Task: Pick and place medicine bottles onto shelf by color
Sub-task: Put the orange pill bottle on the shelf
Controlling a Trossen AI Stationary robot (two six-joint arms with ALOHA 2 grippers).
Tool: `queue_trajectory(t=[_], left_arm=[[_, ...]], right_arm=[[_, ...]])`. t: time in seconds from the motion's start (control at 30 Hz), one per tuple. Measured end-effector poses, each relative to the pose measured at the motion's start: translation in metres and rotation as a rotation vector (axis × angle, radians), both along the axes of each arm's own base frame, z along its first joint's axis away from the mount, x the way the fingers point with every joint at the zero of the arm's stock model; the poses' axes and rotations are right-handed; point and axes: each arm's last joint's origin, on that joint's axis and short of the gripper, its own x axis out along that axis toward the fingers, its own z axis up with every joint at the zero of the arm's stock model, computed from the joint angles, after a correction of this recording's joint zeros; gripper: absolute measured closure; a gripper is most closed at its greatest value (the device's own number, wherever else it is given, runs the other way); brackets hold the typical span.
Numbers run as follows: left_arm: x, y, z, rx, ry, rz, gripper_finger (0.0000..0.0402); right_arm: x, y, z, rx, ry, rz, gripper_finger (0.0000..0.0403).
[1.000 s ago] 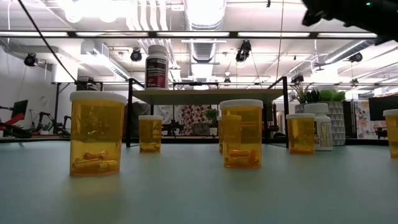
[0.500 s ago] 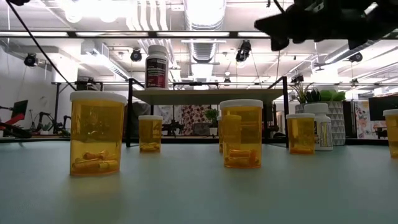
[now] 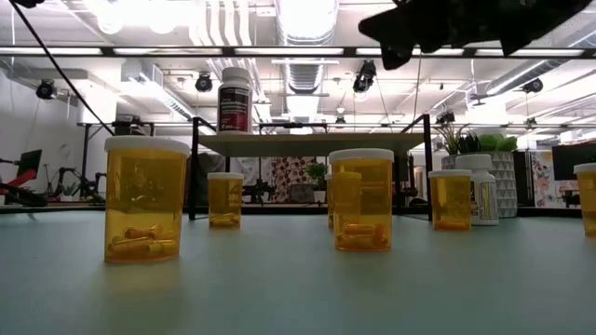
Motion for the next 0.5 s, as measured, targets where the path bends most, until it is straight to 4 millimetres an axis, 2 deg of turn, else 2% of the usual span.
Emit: queue_trajectory(t=[0.13,0.5], left_arm=[[0.0,0.0,0.0,-0.001,-0.001,0.0,0.04],[0.0,0.0,-0.001,-0.002,0.008,0.01,0.04]], right_arm=[[0.007,0.004,0.007,0.004,0.106,0.009,0.0394],[0.022,0.005,0.012,0.011,0.462,-0.147,0.0394]])
